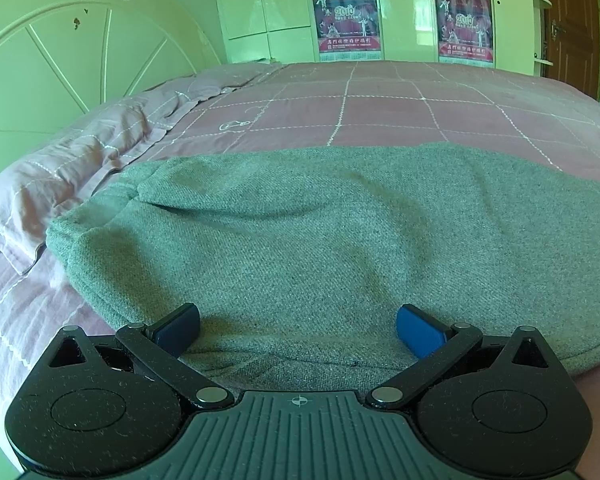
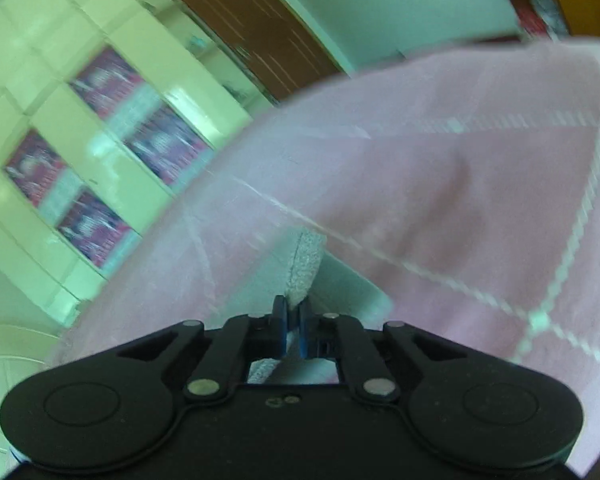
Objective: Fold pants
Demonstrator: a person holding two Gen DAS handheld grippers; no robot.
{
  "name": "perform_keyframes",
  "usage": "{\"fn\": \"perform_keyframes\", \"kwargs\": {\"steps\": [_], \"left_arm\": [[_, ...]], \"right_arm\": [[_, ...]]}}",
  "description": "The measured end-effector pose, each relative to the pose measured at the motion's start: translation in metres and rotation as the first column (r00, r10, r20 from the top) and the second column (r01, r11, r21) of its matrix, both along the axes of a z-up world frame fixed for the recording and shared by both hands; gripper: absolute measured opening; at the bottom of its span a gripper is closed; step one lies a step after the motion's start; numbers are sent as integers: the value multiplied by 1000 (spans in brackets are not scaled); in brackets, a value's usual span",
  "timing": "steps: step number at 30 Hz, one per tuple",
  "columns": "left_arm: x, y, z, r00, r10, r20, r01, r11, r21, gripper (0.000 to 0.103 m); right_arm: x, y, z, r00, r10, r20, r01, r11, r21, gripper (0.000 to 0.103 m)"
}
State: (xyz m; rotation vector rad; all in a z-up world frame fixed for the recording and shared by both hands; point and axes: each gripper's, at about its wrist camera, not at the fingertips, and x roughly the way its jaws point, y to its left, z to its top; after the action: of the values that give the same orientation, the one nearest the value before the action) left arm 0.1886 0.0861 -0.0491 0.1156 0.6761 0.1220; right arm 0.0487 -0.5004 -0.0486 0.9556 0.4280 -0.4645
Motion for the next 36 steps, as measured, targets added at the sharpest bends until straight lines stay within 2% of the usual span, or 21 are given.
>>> {"fn": "perform_keyframes", "kwargs": {"steps": [1,3,4,8,10,11,12,13,14,15,18,19,20,21,23,26,27,28,32,35,36], "left_arm": [[0,0,0,1000,-1,0,1,1000,0,103],[0,1,0,1000,-6,-2,6,1000,-1,103],[-1,1,0,1000,-7,-1,7,1000,-1,103],[-2,-1,-1,1000,-3,4,3,1000,7,103],[-2,-1,-2,1000,-5,3,5,1000,5,103],[-2,-2,-2,1000,-6,2,6,1000,6,103],[-2,-2,-2,1000,-7,2,7,1000,6,103],[-3,-2,-2,1000,-9,2,9,1000,5,103],[-3,-2,-2,1000,-8,1,8,1000,3,103],[-3,-2,-1,1000,-8,1,8,1000,1,103],[-5,-1,-2,1000,-14,11,14,1000,-1,103],[-5,-1,-2,1000,-13,12,13,1000,0,103],[-5,-1,-2,1000,-11,12,11,1000,0,103],[-4,-1,-2,1000,-10,12,10,1000,0,103],[-5,-1,-2,1000,-14,12,14,1000,-10,103],[-6,-2,-2,1000,-28,13,29,1000,-1,103],[-6,-1,-2,999,-30,13,30,1000,-3,103],[-6,0,-2,999,-32,12,32,999,-6,103],[-7,0,-3,999,-29,20,29,1000,-3,103],[-11,0,-1,998,-27,48,27,1000,4,103],[-14,1,3,998,-19,62,18,1000,16,103]], "right_arm": [[-9,-1,-3,999,-15,41,14,1000,26,4],[-25,3,0,994,-61,86,61,998,9,19],[-28,1,-1,993,-72,89,70,997,24,22],[-17,-10,-18,992,-63,109,50,992,120,24],[-7,-14,-25,993,-62,103,48,990,134,27],[-2,-15,-26,994,-58,94,46,990,133,18],[3,-16,-23,996,-55,69,47,993,111,9],[5,-12,-13,997,-37,61,33,997,76,8],[5,-8,1,995,-6,98,5,1000,18,8],[6,1,24,991,50,126,-41,996,-80,7],[1,27,84,956,202,212,-125,937,-327,7],[-3,30,95,947,218,236,-122,924,-362,7],[-6,26,98,948,206,243,-109,927,-360,7],[-8,19,92,957,182,227,-97,935,-341,7],[-9,-4,58,978,125,168,-79,962,-260,7],[-3,-27,-15,999,38,11,-38,999,-35,7],[-7,-25,-21,999,29,44,-27,999,-24,8],[-9,-22,-18,998,25,59,-23,999,-38,9],[-22,-14,-3,1000,-14,20,15,996,-88,25],[-40,-4,13,998,-60,0,59,981,-183,28],[-41,2,20,999,-39,13,40,975,-217,28]]}}
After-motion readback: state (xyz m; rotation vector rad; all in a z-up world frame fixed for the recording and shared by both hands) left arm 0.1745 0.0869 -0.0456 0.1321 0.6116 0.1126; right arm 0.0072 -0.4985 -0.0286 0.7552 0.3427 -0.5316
